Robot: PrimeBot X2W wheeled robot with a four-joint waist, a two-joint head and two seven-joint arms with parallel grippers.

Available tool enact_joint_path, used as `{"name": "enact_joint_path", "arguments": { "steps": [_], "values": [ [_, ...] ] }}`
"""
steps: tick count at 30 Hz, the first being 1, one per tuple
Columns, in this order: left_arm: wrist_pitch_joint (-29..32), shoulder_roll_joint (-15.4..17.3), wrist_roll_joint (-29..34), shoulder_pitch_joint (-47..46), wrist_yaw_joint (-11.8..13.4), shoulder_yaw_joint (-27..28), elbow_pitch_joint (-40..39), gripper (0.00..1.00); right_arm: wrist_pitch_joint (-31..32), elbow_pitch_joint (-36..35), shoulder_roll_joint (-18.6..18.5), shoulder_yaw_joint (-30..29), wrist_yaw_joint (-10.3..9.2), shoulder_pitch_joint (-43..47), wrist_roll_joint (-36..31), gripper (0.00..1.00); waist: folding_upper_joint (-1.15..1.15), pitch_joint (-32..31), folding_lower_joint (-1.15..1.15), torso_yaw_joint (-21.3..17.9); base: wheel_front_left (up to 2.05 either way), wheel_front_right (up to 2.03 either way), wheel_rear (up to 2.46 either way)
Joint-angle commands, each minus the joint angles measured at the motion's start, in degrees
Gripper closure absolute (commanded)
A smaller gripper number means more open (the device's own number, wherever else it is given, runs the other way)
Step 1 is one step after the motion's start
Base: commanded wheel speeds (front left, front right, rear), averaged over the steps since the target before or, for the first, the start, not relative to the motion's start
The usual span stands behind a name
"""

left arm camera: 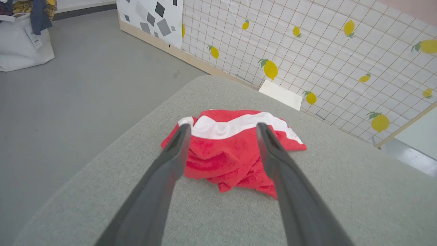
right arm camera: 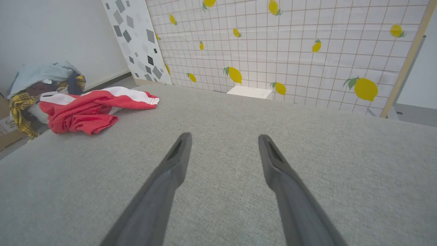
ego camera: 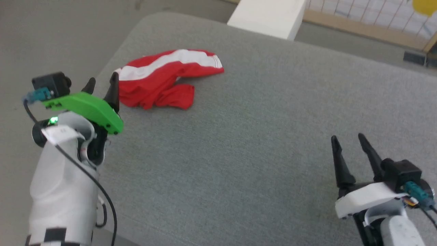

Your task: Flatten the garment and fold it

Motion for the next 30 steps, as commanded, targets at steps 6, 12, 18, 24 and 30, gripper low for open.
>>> {"name": "enact_joint_path", "arguments": {
  "steps": [6, 12, 18, 24, 30],
  "values": [
    [4.85, -1.33, -3.16, -9.27, 1.16, 0.82, 8.74, 0.0, 3.54, -7.03, -0.03, -3.4, -0.09, -2.27, -4.18, 0.0, 0.0, 10.92, 0.0, -4.37, 0.0, 0.0, 0.0],
    [8.58, -1.66, -2.82, -13.57, 3.98, 0.03, 16.0, 0.0, 5.87, -11.81, -0.03, -4.59, -0.09, -2.12, -5.53, 0.0, 0.0, 14.07, 0.0, -5.71, 0.0, 0.0, 0.0],
    [12.32, -2.35, -2.2, -15.81, 6.61, -1.32, 22.27, 0.0, 6.73, -14.21, -0.03, -4.66, -0.09, -1.76, -5.33, 0.0, 0.0, 16.04, 0.0, -6.8, 0.0, 0.0, 0.0],
    [15.76, -2.76, -2.61, -16.46, 7.27, -1.92, 26.33, 0.0, 6.98, -15.2, -0.03, -4.83, -0.09, -1.92, -5.15, 0.0, 0.0, 16.89, 0.0, -7.41, 0.0, 0.0, 0.0],
    [9.04, -2.42, -2.75, -16.92, 7.09, -1.38, 25.77, 1.0, 6.51, -14.31, -0.03, -5.0, -0.09, -2.15, -4.34, 0.0, 0.0, 15.66, 0.0, -7.54, 0.0, 0.0, 0.0]
  ]
}}
